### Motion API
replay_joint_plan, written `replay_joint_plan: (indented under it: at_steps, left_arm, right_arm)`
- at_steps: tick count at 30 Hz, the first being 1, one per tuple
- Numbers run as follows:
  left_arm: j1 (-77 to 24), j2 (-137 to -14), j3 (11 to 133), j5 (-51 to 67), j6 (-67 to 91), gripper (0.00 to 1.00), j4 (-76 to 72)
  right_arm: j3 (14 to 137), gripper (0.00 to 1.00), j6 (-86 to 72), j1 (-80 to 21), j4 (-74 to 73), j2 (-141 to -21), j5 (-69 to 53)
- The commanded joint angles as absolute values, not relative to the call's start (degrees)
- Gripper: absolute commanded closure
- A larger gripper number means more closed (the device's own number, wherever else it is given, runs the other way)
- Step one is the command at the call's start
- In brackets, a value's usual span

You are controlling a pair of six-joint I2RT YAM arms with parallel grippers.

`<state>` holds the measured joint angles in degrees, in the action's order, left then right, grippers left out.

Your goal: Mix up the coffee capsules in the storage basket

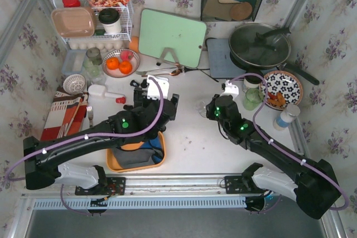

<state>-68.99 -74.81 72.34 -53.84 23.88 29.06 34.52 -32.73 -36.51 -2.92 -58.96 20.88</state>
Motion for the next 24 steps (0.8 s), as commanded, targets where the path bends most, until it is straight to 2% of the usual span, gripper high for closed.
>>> replay_joint_plan:
  at_steps: [1, 7, 16, 20, 24]
  left_arm:
    - [-68.8, -73.3, 71.4, -55.4, 26.5, 0.01, 31.1]
    - [-68.8, -70.4, 70.6, -56.0, 29.5, 0.01, 35.6]
    - [-68.8, -63.4, 65.4, -54.4, 39.9, 0.04, 48.2]
    - [-68.8, -60.4, 61.7, -52.8, 44.5, 0.04, 51.8]
    - [-68.8, -57.9, 59.3, -50.4, 45.7, 0.05, 54.3]
  right_arm:
    - [36.2, 1.00, -33.6, -36.2, -3.7, -59.6, 22.4]
    - [38.6, 1.00, -34.0, -35.6, -6.6, -59.5, 24.2]
    - [40.2, 1.00, -42.2, -31.6, -19.0, -56.0, 37.5]
    - [43.0, 1.00, -50.5, -25.3, -30.0, -57.2, 41.0]
    - [44.2, 1.00, -57.1, -19.0, -38.3, -60.7, 39.1]
